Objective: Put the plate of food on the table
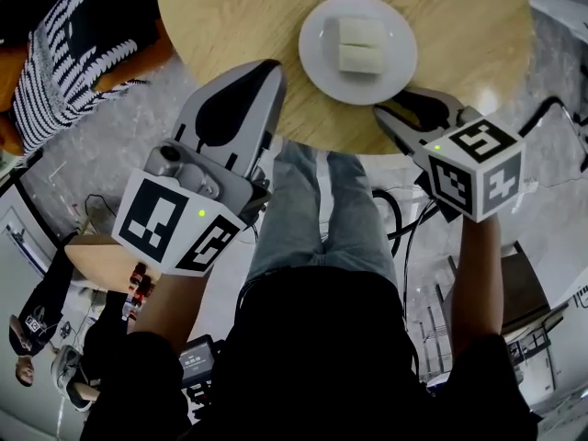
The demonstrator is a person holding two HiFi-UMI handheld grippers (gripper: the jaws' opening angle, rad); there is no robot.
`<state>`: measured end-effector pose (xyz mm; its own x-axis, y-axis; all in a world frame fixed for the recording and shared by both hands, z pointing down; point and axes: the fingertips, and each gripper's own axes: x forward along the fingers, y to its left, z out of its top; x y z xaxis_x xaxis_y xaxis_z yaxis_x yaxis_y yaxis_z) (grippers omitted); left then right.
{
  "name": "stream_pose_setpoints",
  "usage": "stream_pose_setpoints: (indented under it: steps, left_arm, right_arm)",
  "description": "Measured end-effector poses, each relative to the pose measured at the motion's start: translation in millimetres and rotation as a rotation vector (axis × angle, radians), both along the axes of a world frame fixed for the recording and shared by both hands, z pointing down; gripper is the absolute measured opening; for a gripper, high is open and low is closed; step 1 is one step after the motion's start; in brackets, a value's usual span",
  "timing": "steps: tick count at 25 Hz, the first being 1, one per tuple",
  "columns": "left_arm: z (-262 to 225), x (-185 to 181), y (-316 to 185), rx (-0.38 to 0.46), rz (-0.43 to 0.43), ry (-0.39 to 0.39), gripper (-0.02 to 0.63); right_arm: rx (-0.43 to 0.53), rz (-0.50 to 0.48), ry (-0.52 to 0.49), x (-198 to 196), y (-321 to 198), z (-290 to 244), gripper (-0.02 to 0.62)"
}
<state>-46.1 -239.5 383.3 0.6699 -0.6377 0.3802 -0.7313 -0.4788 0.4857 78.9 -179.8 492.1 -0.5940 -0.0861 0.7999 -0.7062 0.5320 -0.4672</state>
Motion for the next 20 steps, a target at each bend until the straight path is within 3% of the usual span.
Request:
stream_pose_setpoints:
  steps: [8, 11, 16, 20]
  left_arm:
    - [3, 11, 19, 0.008, -0.009, -0.043, 0.006]
    - [0, 21, 24, 0.022, -0.013, -0.064, 0.006]
    - [-5, 34, 26, 0.057, -0.030, -0.104, 0.006]
    - [-22, 41, 20, 0.096, -0.033, -0.112, 0.006]
  right_arm:
    - [0.096, 0.034, 0.023, 1, -2, 9, 0.138]
    - [0.137, 0.051, 0.040, 6, -2, 4, 0.101]
    - [0.148, 0.061, 0.019, 8, -1, 8, 0.089]
    - [0.178, 0.056, 0.070, 10, -9, 10, 0.032]
